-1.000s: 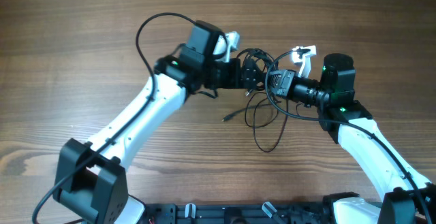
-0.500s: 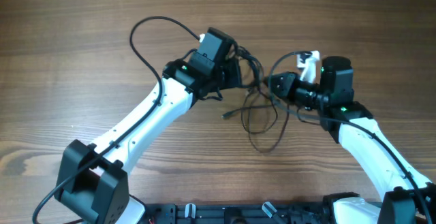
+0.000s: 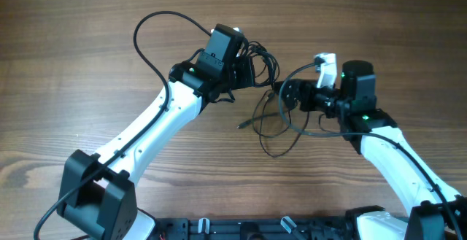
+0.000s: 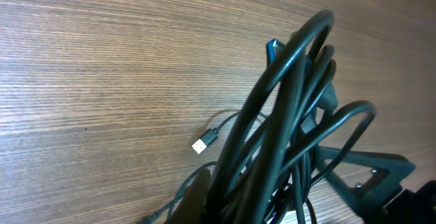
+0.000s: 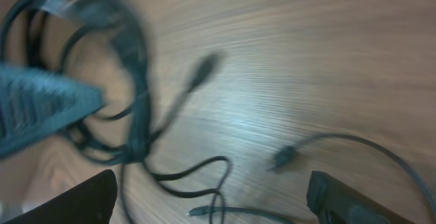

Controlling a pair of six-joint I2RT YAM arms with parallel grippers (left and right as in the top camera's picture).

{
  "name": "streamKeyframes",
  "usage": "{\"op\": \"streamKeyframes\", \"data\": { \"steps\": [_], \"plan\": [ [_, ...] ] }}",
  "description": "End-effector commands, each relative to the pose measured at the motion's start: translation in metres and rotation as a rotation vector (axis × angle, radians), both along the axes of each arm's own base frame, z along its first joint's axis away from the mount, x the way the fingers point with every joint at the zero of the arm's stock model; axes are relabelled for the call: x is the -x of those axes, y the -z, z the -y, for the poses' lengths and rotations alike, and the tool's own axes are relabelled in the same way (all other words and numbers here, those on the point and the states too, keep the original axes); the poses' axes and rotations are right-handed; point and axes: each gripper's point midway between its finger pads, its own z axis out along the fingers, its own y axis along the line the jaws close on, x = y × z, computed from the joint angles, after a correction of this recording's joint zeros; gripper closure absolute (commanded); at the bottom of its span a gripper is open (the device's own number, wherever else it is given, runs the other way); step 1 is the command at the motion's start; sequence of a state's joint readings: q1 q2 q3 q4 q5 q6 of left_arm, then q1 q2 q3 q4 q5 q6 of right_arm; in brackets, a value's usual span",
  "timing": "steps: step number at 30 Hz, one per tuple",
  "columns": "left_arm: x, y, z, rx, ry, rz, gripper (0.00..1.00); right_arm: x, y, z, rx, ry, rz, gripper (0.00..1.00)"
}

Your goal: Untangle cables

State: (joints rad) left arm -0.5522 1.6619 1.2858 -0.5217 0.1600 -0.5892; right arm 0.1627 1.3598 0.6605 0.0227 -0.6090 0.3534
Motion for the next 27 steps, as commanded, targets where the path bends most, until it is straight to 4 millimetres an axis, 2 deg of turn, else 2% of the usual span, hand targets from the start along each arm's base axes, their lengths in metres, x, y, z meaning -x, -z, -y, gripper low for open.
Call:
{"op": "streamKeyframes", "data": {
  "steps": [1,3,8,12,13,17,20,24,27],
  "plan": [
    [0.003,-0.027,0.001,0.09,-0.031,0.008,0.96,0.009,-0.008,-0.025,0.026,-0.15,0.11,0.11],
    [0.002,-0.034,0.0,0.12,-0.069,0.001,0.96,0.012,-0.011,-0.035,0.022,-0.179,0.128,0.18],
    [0.0,-0.058,-0.01,0.213,-0.18,-0.01,0.96,0.02,-0.01,-0.049,0.02,-0.221,0.128,0.5],
    [0.006,-0.073,-0.01,0.263,-0.167,-0.011,0.96,0.013,-0.018,-0.048,0.017,-0.207,0.174,0.92],
    [0.008,-0.074,-0.01,0.264,-0.155,-0.013,0.96,0.01,-0.022,-0.048,0.008,-0.2,0.192,0.96],
    [0.019,-0.063,-0.006,0.144,0.022,0.045,0.96,0.0,-0.043,-0.04,-0.1,-0.127,0.171,0.96],
    [0.034,-0.041,-0.009,-0.018,0.182,0.069,0.96,0.002,-0.062,-0.031,-0.176,-0.155,0.191,0.96],
    [0.049,-0.007,-0.044,-0.289,0.196,0.012,0.96,-0.002,-0.084,0.002,-0.258,-0.104,0.192,0.96],
    [0.066,0.002,-0.051,-0.374,0.305,-0.016,0.96,-0.011,-0.093,0.03,-0.294,-0.038,0.202,0.96]
  ]
}}
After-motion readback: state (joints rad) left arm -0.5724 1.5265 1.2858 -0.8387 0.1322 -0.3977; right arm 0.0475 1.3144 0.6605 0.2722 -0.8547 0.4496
